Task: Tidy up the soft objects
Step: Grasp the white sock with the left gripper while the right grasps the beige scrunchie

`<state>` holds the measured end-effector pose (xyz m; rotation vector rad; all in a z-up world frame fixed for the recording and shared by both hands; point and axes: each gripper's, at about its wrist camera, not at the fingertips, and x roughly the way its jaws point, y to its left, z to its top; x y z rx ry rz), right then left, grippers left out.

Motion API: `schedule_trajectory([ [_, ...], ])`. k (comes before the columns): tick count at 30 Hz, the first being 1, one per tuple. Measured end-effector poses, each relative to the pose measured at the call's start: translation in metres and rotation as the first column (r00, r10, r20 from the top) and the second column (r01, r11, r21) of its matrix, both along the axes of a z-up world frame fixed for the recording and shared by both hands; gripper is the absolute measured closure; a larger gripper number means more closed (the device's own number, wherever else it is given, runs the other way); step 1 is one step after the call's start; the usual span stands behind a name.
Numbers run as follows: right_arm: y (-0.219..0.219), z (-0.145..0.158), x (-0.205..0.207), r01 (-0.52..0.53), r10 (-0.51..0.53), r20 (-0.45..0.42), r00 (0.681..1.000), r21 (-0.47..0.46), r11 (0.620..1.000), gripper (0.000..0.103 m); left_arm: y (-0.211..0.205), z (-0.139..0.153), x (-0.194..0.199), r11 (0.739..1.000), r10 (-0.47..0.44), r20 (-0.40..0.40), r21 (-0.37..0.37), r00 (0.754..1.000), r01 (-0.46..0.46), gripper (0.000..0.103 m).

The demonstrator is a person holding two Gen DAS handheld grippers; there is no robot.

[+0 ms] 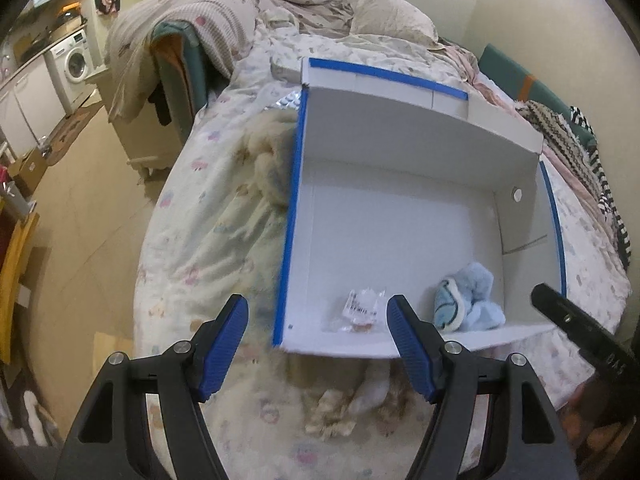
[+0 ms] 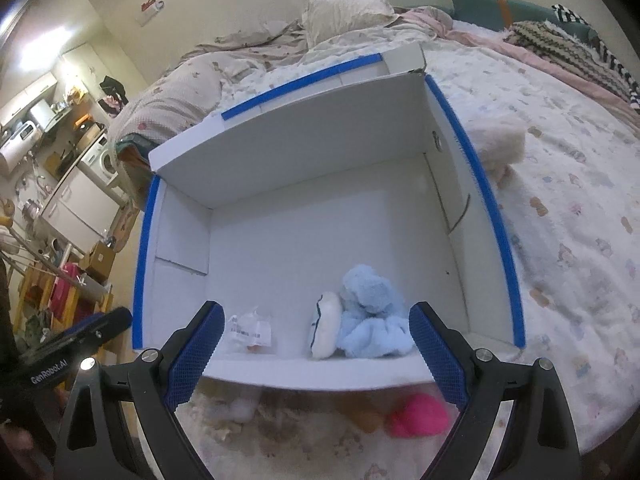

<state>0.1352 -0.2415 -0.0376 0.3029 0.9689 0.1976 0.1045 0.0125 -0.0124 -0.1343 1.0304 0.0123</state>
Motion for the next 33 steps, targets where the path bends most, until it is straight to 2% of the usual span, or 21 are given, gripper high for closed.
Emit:
schedule_trajectory([
  [7, -0.004, -0.008, -0.021, 0.028, -0.027, -0.041, 0.999, 0.024, 0.999, 0.003, 0.013, -0.008, -0.025, 0.999, 0.043, -0.025, 0.001, 0.999, -0.043, 0.034],
  [15, -0.003, -0.015, -0.044, 0.029, -0.028, -0.059, 0.998, 0.019, 0.999, 0.003, 0.022, -0.023, -0.042, 0.999, 0.039, -0.051, 0.008, 0.998, -0.038, 0.034],
  [20, -0.005, -0.022, -0.052, 0.036, -0.033, -0.086, 0.996, 0.032, 0.999, 0.003, 0.022, -0.040, -0.040, 1.000, 0.010, -0.108, 0.027, 0.994, -0.007, 0.034],
  [24, -0.004, -0.028, -0.049, 0.047, -0.042, -0.114, 0.993, 0.040, 0.998, 0.003, 0.020, -0.057, -0.036, 1.000, -0.006, -0.176, -0.018, 0.984, 0.003, 0.037],
  [26, -0.004, -0.031, -0.046, 0.055, -0.048, -0.128, 0.991, 0.054, 0.997, 0.003, 0.016, -0.067, -0.034, 0.999, -0.023, -0.210, -0.038, 0.977, 0.015, 0.043],
  [28, -0.002, -0.035, -0.043, 0.054, -0.046, -0.140, 0.989, 0.057, 0.997, 0.003, 0.011, -0.076, -0.029, 0.998, -0.036, -0.245, -0.057, 0.969, 0.023, 0.056],
  [33, 0.002, -0.043, -0.038, 0.044, -0.037, -0.169, 0.985, 0.039, 0.998, 0.003, -0.007, -0.086, -0.020, 0.993, -0.078, -0.277, -0.108, 0.958, 0.050, 0.059],
])
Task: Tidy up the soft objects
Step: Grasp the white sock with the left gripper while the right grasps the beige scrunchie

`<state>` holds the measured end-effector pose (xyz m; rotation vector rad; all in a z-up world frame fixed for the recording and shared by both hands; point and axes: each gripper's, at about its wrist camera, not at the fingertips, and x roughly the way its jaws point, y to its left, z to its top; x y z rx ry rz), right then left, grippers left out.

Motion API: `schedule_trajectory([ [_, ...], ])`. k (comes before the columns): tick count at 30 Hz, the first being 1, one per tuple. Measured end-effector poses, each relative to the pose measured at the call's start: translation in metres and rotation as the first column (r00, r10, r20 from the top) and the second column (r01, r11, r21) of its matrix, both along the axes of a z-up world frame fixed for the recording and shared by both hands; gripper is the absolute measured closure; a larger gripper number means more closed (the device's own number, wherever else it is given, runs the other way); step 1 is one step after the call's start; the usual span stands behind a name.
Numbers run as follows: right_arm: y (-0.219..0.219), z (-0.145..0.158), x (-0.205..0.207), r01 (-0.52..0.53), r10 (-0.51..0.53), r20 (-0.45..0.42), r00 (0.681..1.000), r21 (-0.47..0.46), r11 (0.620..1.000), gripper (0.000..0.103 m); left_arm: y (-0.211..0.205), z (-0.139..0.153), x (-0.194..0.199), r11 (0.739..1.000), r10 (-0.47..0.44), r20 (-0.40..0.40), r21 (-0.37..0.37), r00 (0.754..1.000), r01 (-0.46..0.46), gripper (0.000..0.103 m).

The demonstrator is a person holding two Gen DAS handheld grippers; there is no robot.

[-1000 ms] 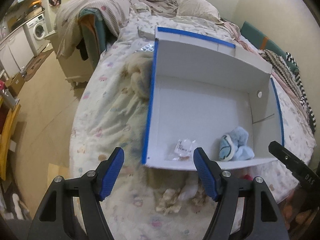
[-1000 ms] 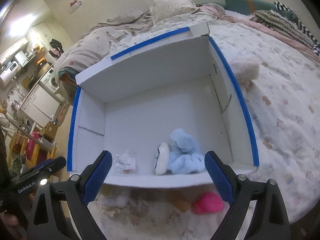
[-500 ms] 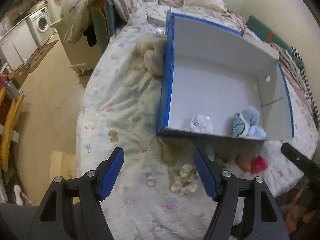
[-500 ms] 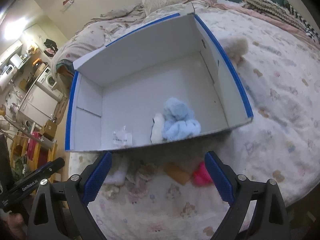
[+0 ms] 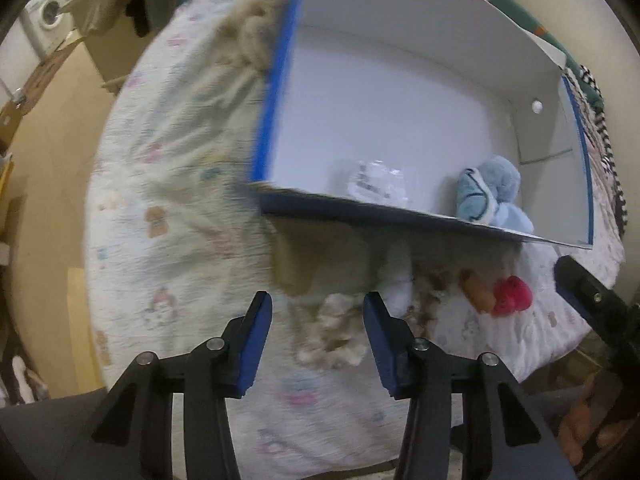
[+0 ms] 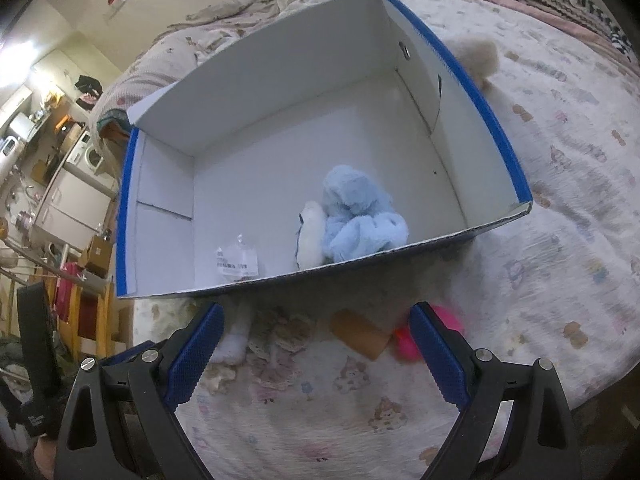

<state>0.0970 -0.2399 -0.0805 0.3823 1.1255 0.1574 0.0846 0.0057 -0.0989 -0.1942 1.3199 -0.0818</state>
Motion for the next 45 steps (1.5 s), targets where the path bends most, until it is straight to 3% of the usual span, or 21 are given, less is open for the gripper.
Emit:
schedule_trajectory([
  [3, -0.002, -0.003, 0.000, 0.008, -0.008, -0.013, 1.000, 0.011, 1.000, 0.003, -0.014, -0.007, 0.004, 0.999, -0.035, -0.031, -0.006, 0.999, 0.034, 0.059],
  [6, -0.004, -0.004, 0.001, 0.012, -0.012, -0.021, 1.000, 0.018, 1.000, 0.003, -0.026, -0.014, 0.006, 0.998, -0.053, -0.063, -0.021, 0.997, 0.052, 0.071],
  [9, -0.004, -0.005, 0.002, 0.012, -0.012, -0.026, 1.000, 0.017, 1.000, 0.003, -0.038, -0.020, 0.011, 0.998, -0.069, -0.076, -0.007, 0.995, 0.069, 0.072],
  [11, -0.004, -0.006, 0.002, 0.012, -0.011, -0.028, 1.000, 0.019, 1.000, 0.003, -0.043, -0.024, 0.012, 0.997, -0.076, -0.092, -0.011, 0.993, 0.075, 0.092],
  [12, -0.004, -0.006, 0.002, 0.011, -0.010, -0.029, 1.000, 0.017, 1.000, 0.004, -0.045, -0.025, 0.014, 0.997, -0.078, -0.100, -0.025, 0.992, 0.076, 0.095],
  [20, -0.009, -0.010, 0.002, 0.022, -0.022, -0.041, 0.999, 0.000, 1.000, 0.003, -0.038, 0.018, 0.008, 0.993, -0.085, 0.030, -0.083, 0.996, 0.087, 0.095],
  [24, -0.008, -0.016, 0.002, 0.001, 0.002, -0.062, 0.998, 0.041, 0.999, 0.004, -0.017, 0.037, -0.004, 0.996, -0.055, 0.083, -0.059, 0.995, 0.060, 0.095],
  [26, -0.004, -0.021, 0.002, -0.022, 0.029, -0.084, 0.996, 0.083, 0.996, 0.004, -0.007, 0.041, -0.007, 0.997, -0.035, 0.090, -0.060, 0.995, 0.041, 0.095],
  [29, 0.008, -0.031, 0.003, -0.056, 0.068, -0.122, 0.990, 0.100, 0.993, 0.015, 0.010, 0.044, -0.014, 0.998, -0.018, 0.100, -0.065, 0.995, 0.025, 0.095],
  [33, 0.025, -0.054, 0.008, -0.067, 0.101, -0.214, 0.972, 0.160, 0.985, 0.015, 0.029, 0.044, -0.019, 0.999, 0.008, 0.110, -0.054, 0.994, -0.002, 0.095],
  [41, 0.078, -0.084, 0.025, -0.136, 0.147, -0.302, 0.942, 0.058, 0.989, 0.017, 0.041, 0.047, -0.023, 0.999, 0.014, 0.117, -0.040, 0.993, -0.010, 0.095],
  [42, 0.083, -0.087, 0.026, -0.148, 0.149, -0.305, 0.941, 0.024, 0.989, 0.027, 0.041, 0.047, -0.023, 0.999, 0.010, 0.119, -0.035, 0.993, -0.006, 0.095],
  [45, 0.094, -0.088, 0.027, -0.192, 0.166, -0.283, 0.945, -0.070, 0.979, 0.090, 0.039, 0.045, -0.023, 1.000, 0.003, 0.117, -0.026, 0.993, 0.000, 0.095],
])
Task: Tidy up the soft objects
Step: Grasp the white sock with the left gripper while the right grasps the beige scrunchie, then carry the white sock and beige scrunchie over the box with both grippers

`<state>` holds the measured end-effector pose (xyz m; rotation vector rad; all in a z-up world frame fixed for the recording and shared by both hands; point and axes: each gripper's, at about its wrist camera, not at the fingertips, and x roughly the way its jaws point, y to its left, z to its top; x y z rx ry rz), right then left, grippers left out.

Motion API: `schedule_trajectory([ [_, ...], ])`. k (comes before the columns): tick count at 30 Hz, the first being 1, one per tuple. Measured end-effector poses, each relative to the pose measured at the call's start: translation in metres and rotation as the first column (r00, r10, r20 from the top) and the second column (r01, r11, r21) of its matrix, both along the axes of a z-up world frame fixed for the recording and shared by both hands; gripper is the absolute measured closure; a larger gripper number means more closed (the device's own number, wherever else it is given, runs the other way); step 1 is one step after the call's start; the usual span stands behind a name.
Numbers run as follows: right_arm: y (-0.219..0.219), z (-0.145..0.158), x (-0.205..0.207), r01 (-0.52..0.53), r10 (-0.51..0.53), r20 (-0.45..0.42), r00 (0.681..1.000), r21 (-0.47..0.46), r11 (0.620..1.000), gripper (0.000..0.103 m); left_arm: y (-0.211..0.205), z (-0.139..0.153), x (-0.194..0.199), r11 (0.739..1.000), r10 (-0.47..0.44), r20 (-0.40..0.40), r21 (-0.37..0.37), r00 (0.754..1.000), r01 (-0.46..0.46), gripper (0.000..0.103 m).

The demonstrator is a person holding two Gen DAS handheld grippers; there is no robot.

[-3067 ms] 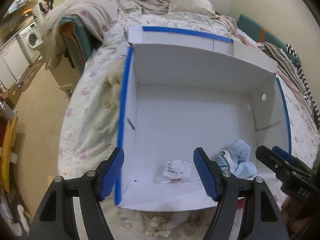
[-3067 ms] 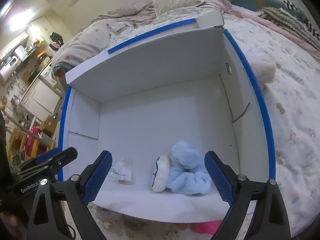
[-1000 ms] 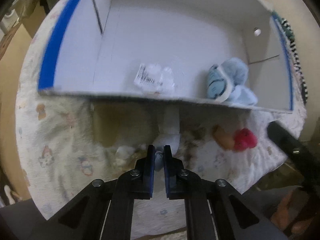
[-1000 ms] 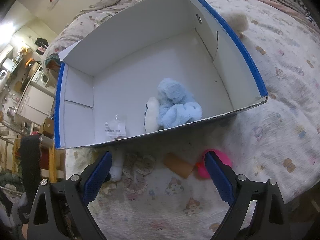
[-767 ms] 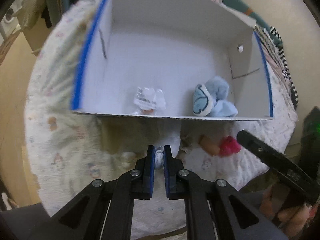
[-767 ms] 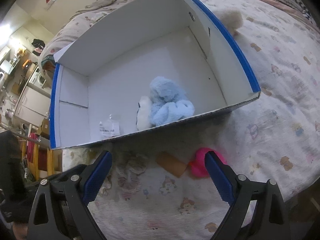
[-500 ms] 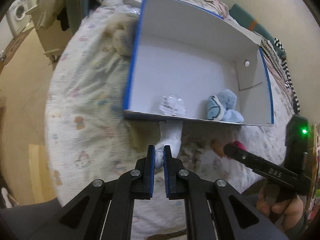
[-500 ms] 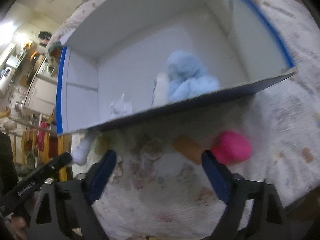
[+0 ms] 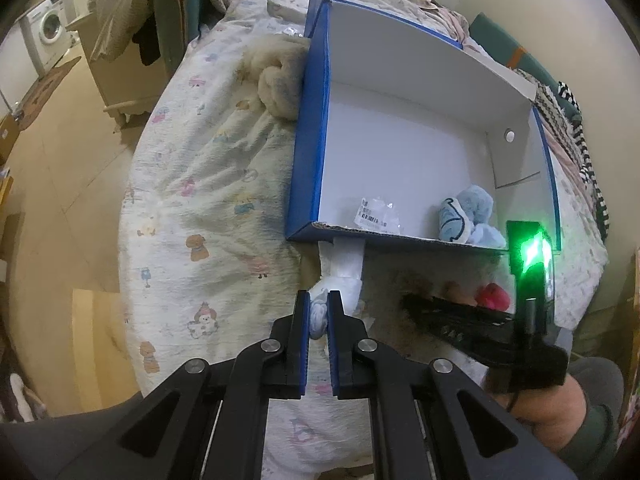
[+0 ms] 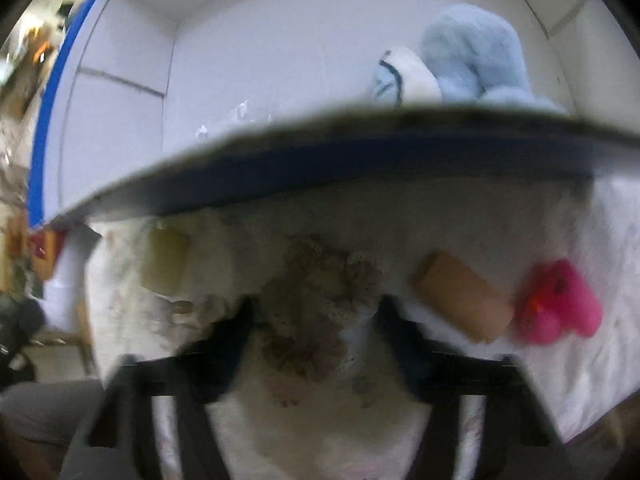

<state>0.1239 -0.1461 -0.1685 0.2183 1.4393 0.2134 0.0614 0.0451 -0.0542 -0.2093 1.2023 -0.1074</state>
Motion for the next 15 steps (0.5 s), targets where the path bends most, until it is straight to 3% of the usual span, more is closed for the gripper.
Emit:
schedule_trajectory([
  [7, -0.013, 0.024, -0.018, -0.026, 0.019, 0.072, 0.997, 0.089, 0.996, 0.090, -0.004, -0.004, -0.002, 1.000, -0.001, -0.004, 0.025, 1.000, 0.001, 0.095],
  [15, -0.031, 0.048, -0.043, -0.061, 0.048, 0.158, 0.986, 0.078, 0.995, 0.090, -0.012, -0.006, -0.011, 0.996, -0.010, 0.008, 0.083, 1.000, 0.009, 0.095],
])
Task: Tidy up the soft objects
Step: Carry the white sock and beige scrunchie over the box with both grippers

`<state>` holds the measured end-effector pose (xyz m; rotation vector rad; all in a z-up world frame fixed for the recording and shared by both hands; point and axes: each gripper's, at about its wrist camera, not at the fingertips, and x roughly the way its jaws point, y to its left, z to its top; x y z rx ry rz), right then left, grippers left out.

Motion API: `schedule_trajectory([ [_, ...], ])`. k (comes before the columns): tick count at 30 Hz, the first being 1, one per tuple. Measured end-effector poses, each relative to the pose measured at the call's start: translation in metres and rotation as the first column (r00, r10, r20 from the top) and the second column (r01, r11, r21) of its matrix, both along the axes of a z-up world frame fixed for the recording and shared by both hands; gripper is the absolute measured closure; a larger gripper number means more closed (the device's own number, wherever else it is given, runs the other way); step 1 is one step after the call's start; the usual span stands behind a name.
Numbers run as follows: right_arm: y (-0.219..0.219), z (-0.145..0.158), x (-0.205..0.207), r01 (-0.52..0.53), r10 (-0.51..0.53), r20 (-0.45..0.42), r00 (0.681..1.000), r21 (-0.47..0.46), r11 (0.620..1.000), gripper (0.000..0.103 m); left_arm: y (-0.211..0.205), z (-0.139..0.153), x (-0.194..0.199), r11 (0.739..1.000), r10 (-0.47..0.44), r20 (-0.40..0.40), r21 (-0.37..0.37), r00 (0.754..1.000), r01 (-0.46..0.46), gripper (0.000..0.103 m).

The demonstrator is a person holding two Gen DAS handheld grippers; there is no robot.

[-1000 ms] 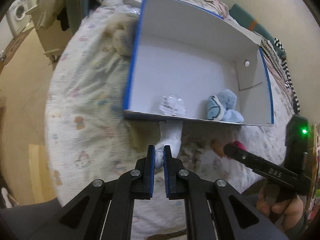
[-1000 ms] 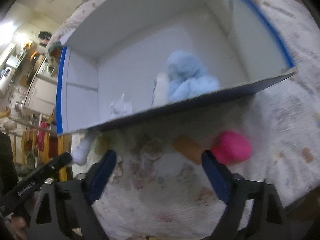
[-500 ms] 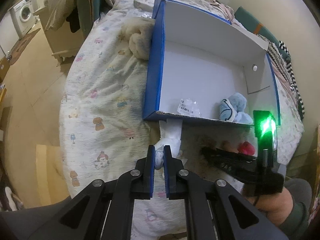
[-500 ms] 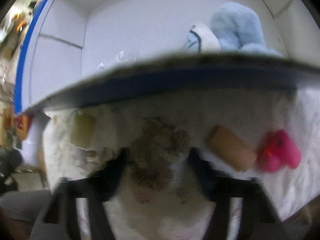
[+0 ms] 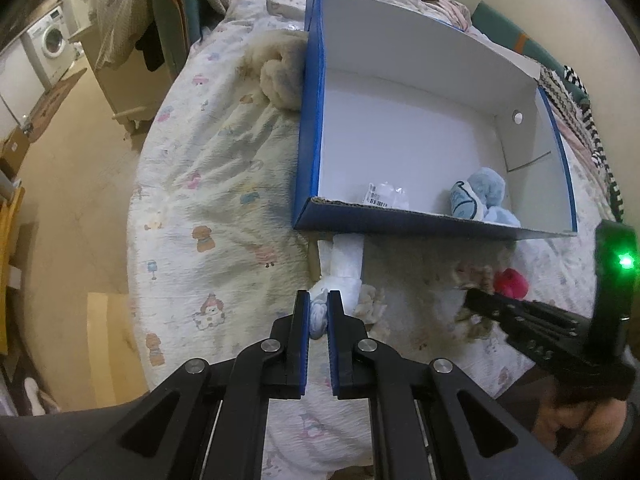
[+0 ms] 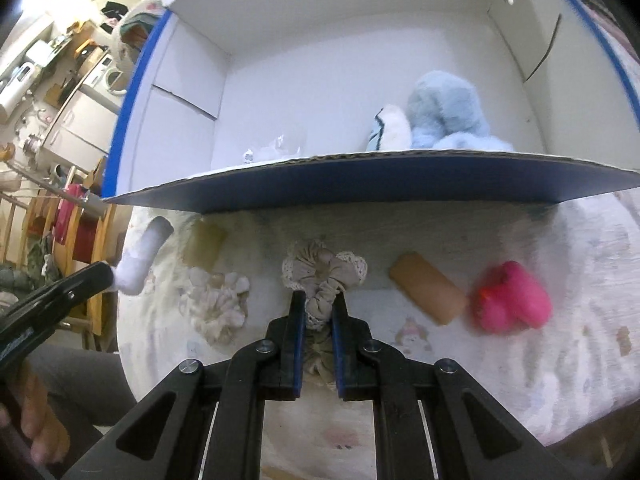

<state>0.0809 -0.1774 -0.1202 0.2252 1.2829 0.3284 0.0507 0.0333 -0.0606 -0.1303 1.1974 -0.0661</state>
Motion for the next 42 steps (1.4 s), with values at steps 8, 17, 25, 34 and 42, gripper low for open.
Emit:
schedule_trajectory([
  [8, -0.011, 0.015, -0.006, -0.001, -0.001, 0.055, 0.999, 0.038, 0.999, 0.090, -0.005, 0.011, -0.031, 0.999, 0.028, 0.056, 0.045, 0.998, -0.030, 0.095],
  [17, -0.021, 0.063, -0.027, -0.018, 0.004, 0.142, 0.990, 0.103, 0.995, 0.090, -0.010, 0.066, -0.046, 0.998, 0.029, 0.183, 0.046, 0.983, -0.038, 0.095],
  [25, -0.033, 0.111, -0.008, -0.005, -0.029, 0.224, 0.974, 0.151, 0.989, 0.090, -0.023, 0.107, -0.010, 0.999, 0.006, 0.254, 0.036, 0.967, -0.015, 0.095],
  [34, -0.042, 0.124, 0.041, 0.027, -0.060, 0.245, 0.968, 0.135, 0.990, 0.090, -0.043, 0.113, 0.053, 0.997, -0.038, 0.262, 0.073, 0.964, 0.020, 0.095],
  [42, -0.052, 0.111, 0.081, 0.057, -0.088, 0.220, 0.971, 0.143, 0.988, 0.090, -0.062, 0.095, 0.094, 0.995, -0.061, 0.236, 0.094, 0.970, 0.039, 0.095],
])
